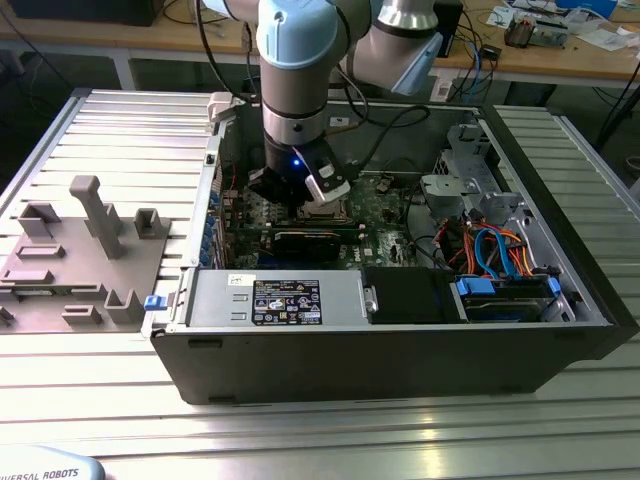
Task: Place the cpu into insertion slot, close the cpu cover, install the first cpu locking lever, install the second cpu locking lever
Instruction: 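Install the second cpu locking lever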
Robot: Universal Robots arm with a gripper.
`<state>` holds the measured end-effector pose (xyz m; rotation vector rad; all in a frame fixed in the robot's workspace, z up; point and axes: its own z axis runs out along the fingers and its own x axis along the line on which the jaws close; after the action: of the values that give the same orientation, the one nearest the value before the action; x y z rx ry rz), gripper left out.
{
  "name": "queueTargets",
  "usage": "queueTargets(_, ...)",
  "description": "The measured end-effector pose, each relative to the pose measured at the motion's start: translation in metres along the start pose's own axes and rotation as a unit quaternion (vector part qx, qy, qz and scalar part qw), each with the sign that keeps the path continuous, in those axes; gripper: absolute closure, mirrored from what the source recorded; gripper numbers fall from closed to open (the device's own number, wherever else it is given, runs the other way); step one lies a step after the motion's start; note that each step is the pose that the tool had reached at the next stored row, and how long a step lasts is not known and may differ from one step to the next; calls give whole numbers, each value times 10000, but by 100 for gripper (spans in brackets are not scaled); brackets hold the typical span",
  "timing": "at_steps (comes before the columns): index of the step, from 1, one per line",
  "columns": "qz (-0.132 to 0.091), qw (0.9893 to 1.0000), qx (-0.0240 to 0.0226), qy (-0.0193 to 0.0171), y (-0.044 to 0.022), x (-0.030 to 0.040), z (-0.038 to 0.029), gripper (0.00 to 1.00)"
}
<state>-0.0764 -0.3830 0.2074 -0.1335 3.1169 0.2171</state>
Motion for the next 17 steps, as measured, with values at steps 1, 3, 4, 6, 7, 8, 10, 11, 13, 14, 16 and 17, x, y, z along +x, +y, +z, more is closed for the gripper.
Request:
queueTargets(1,2,10000,0,25,-5,-80,1,89)
queueTargets(3,6,10000,6,50,-6,-148,2,89)
queueTargets(4,7,10000,18,65,-6,-195,3,89)
queueTargets(6,11,9999,64,89,3,-261,6,89)
queueTargets(7,12,9999,99,103,9,-296,7,89)
queueTargets(8,13,9998,132,116,14,-327,8,89)
queueTargets(10,17,9997,214,149,30,-410,13,89)
queueTargets(11,19,9996,239,160,36,-442,14,89)
queueTargets(13,20,9994,283,180,48,-496,17,89)
queueTargets(14,21,9993,310,188,59,-522,18,89)
queueTargets(16,22,9992,355,197,89,-560,20,89)
queueTargets(17,22,9991,369,199,106,-575,20,89)
